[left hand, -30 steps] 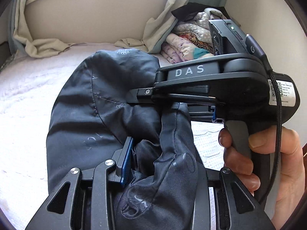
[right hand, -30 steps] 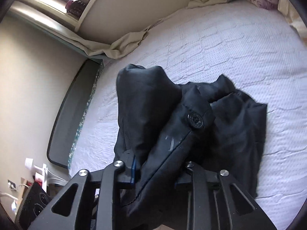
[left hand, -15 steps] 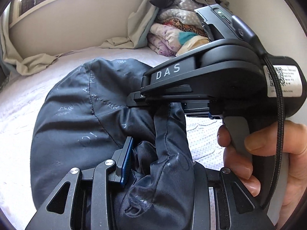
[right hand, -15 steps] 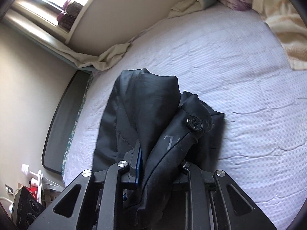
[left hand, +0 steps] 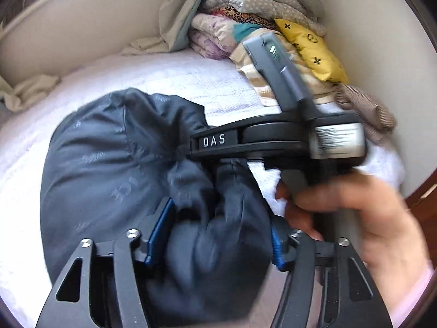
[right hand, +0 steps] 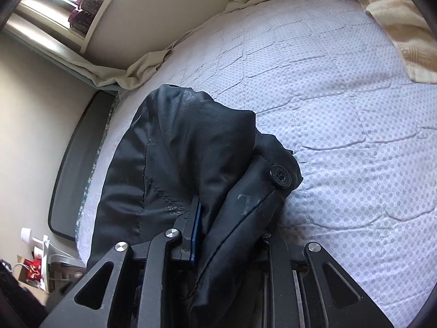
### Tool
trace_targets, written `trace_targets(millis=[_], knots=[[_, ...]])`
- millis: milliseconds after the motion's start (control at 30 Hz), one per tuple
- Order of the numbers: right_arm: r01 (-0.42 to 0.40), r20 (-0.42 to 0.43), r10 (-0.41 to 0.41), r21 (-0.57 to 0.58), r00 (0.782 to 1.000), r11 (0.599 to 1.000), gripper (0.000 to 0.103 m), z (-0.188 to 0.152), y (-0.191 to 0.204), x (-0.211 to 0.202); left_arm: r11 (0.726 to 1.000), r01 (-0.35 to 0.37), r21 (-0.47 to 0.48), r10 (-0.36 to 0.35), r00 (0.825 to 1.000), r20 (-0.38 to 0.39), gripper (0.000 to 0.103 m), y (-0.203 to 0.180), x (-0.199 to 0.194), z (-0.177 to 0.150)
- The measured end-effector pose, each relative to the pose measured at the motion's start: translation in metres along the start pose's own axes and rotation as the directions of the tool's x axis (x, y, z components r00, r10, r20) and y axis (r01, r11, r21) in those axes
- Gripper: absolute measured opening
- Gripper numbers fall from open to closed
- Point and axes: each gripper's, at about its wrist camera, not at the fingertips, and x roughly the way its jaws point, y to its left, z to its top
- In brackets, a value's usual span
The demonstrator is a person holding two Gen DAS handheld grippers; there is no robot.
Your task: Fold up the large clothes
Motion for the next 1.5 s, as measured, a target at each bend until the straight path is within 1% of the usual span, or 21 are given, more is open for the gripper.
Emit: trace_targets(millis=[33,133,200,300,400,500,533,633,700,767,833,867,933,1000,1033,1067,1133,1200,1267,1400,1500], knots=[[0.006,0.003,-0.006,0.005,1.000,1.000,0.018,0.000,0.000,0.001,0.999,0.051,-0.017,-0.051,0.999,-0.009,0.072,0.005,-0.013,-0.003],[0.011,0.013,-0.011,0.031,1.000,0.999,0.018,0.002,-0.002,0.005,0.992,0.129,-0.003,-0.129,0.992,0.006,0.072,0.020,-0.048,-0.011],[0.009,0.022,-0.010,0.050,1.000,0.999,0.018,0.002,-0.004,0.006,0.992,0.121,0.022,-0.122,0.991,0.054,0.072,0.030,-0.071,-0.019],[0.005,0.030,-0.007,0.066,1.000,0.998,0.019,0.002,-0.007,0.006,0.998,0.065,-0.008,-0.064,0.988,0.139,0.072,0.066,-0.092,-0.027],[0.005,0.032,-0.007,0.071,0.999,0.997,0.020,0.002,-0.010,0.006,0.997,0.053,-0.065,-0.044,0.991,0.128,0.069,0.102,-0.076,-0.030],[0.002,0.037,-0.005,0.078,0.999,0.997,0.020,0.000,-0.014,0.005,0.989,0.105,-0.104,-0.097,0.993,0.073,0.064,0.113,-0.048,-0.040],[-0.002,0.039,-0.001,0.089,0.999,0.996,0.020,0.000,-0.017,0.005,0.989,0.118,-0.091,-0.113,0.992,0.062,0.064,0.109,-0.041,-0.043],[-0.004,0.045,-0.001,0.129,0.999,0.992,0.023,-0.002,-0.030,0.002,0.997,0.073,0.004,-0.073,0.996,0.048,0.064,0.096,-0.029,-0.051],[0.000,0.049,-0.008,0.163,0.999,0.987,0.031,-0.004,-0.038,-0.001,0.997,0.076,-0.016,-0.075,0.997,0.036,0.066,0.099,-0.021,-0.052],[0.027,0.051,-0.035,0.157,0.998,0.987,0.041,-0.005,-0.035,-0.006,0.996,0.075,-0.050,-0.075,0.997,0.019,0.066,0.104,-0.013,-0.056],[0.081,0.059,-0.090,0.140,0.994,0.987,0.051,-0.005,-0.024,-0.020,0.998,0.054,-0.036,-0.053,0.998,0.015,0.066,0.102,-0.010,-0.057],[0.117,0.079,-0.127,0.130,0.989,0.985,0.052,-0.006,-0.016,-0.032,0.998,0.047,-0.031,-0.046,0.999,0.016,0.066,0.100,-0.010,-0.058],[0.204,0.136,-0.215,0.090,0.967,0.975,0.052,-0.008,0.001,-0.054,0.999,0.031,-0.020,-0.031,0.999,0.016,0.066,0.097,-0.010,-0.058],[0.320,0.216,-0.319,0.030,0.923,0.947,0.052,-0.014,0.026,-0.078,0.999,0.027,-0.025,-0.027,0.999,0.018,0.067,0.094,-0.009,-0.057],[0.350,0.266,-0.333,-0.017,0.905,0.937,0.051,-0.019,0.044,-0.091,0.999,0.026,-0.024,-0.026,1.000,0.018,0.068,0.093,-0.007,-0.055],[0.334,0.292,-0.304,-0.057,0.907,0.941,0.049,-0.023,0.059,-0.099,1.000,0.021,-0.020,-0.021,1.000,0.018,0.069,0.091,-0.006,-0.056],[0.274,0.296,-0.223,-0.143,0.929,0.951,0.041,-0.032,0.085,-0.105,1.000,0.010,-0.008,-0.010,1.000,0.021,0.070,0.087,-0.005,-0.056],[0.239,0.257,-0.177,-0.236,0.950,0.942,0.035,-0.044,0.109,-0.099,1.000,0.000,0.007,0.000,1.000,0.025,0.073,0.084,-0.005,-0.057],[0.263,0.191,-0.211,-0.309,0.959,0.914,0.025,-0.056,0.126,-0.080,1.000,-0.007,0.019,0.006,1.000,0.026,0.075,0.082,-0.004,-0.059],[0.437,0.155,-0.409,-0.330,0.899,0.837,0.012,-0.071,0.122,-0.045,0.999,-0.002,0.053,0.001,1.000,0.021,0.080,0.077,-0.003,-0.064],[0.476,0.132,-0.458,-0.315,0.879,0.822,0.009,-0.078,0.104,-0.028,0.997,0.006,0.083,-0.007,1.000,0.017,0.082,0.072,-0.001,-0.066]])
